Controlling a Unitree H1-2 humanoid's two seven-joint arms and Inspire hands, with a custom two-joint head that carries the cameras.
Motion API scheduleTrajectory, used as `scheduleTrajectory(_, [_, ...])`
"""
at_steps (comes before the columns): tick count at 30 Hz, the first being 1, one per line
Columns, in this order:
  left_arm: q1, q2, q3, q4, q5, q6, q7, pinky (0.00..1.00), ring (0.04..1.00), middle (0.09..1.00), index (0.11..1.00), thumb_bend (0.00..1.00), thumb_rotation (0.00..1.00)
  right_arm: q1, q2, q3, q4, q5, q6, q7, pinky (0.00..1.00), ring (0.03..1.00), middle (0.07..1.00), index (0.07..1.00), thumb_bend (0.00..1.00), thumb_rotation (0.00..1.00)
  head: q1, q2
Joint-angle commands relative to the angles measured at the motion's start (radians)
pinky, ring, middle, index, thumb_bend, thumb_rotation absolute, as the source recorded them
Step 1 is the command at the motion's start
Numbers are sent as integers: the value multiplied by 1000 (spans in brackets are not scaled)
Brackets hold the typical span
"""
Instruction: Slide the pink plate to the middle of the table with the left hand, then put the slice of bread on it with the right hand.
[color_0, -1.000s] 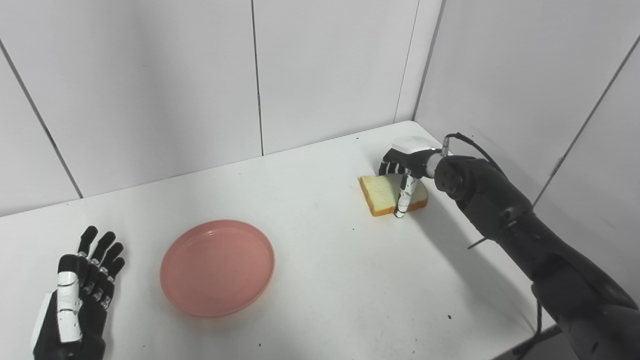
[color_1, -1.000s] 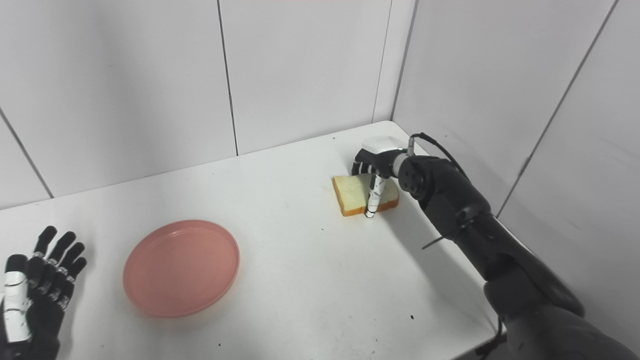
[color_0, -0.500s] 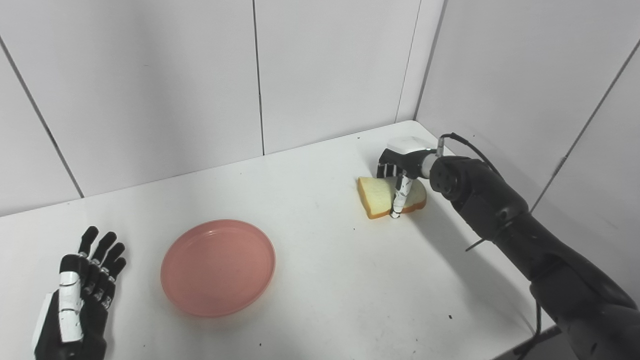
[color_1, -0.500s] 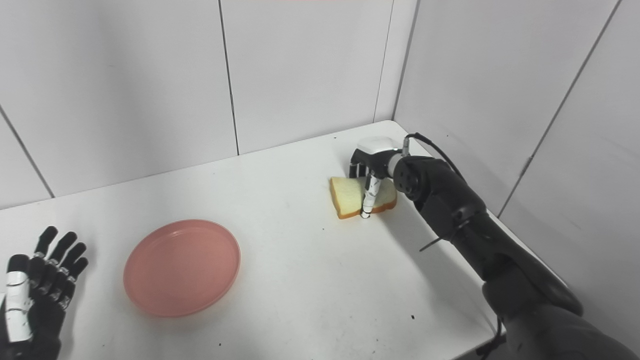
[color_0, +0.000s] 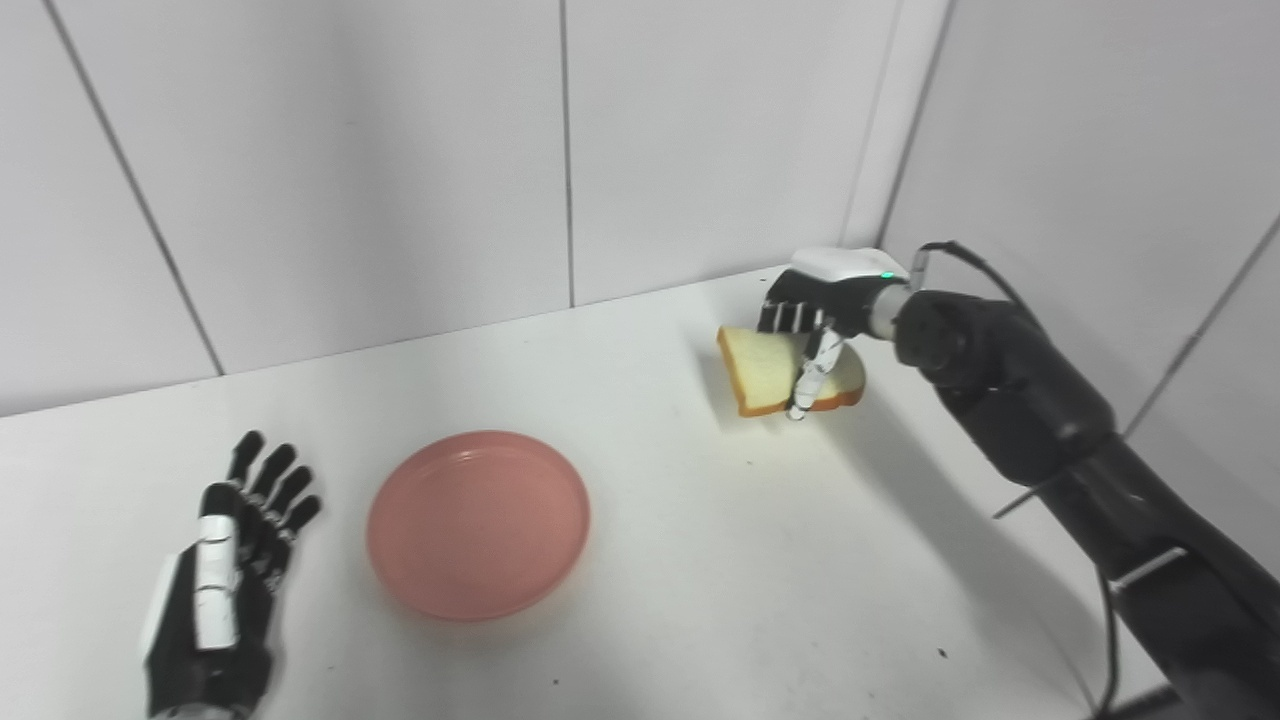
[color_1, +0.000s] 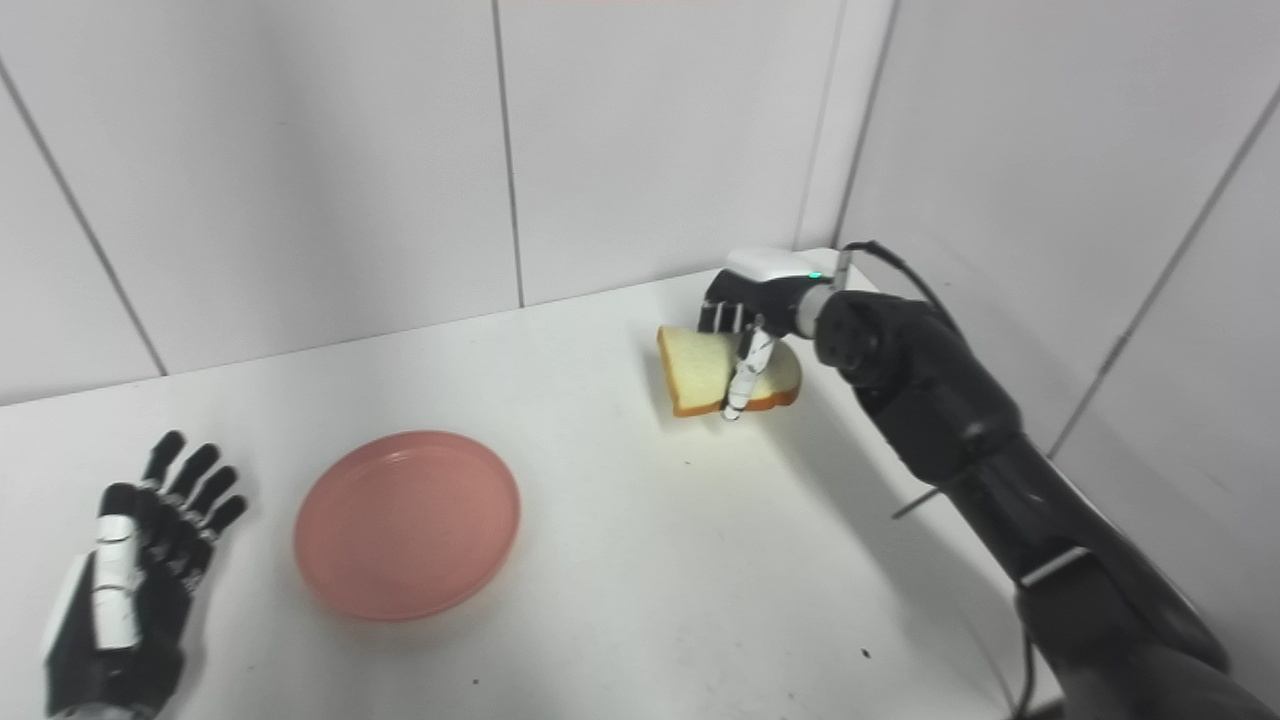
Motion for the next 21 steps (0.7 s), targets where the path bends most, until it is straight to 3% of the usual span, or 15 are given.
scheduleTrajectory(1, [-22,-9,-9,-10,9,-38,2,938,952,969,971,680,989,-62,-31,-21,-68,3,46,16,453,509,481,501,526,0,16,-2])
scheduleTrajectory(10, [-30,-58,-39,8,47,-28,37,974,967,988,991,615,1000,-85,35,-7,-164,34,29,-1,427,477,474,503,526,0,124,-9])
scheduleTrajectory(16, [-30,-105,-61,28,113,-59,88,949,950,971,974,611,1000,-121,109,36,-194,33,2,-4,404,457,462,515,524,0,202,0])
scheduleTrajectory(21, [-37,-134,-63,32,131,-36,112,945,948,962,967,618,1000,-151,166,60,-208,48,-15,2,414,464,467,511,524,0,246,5])
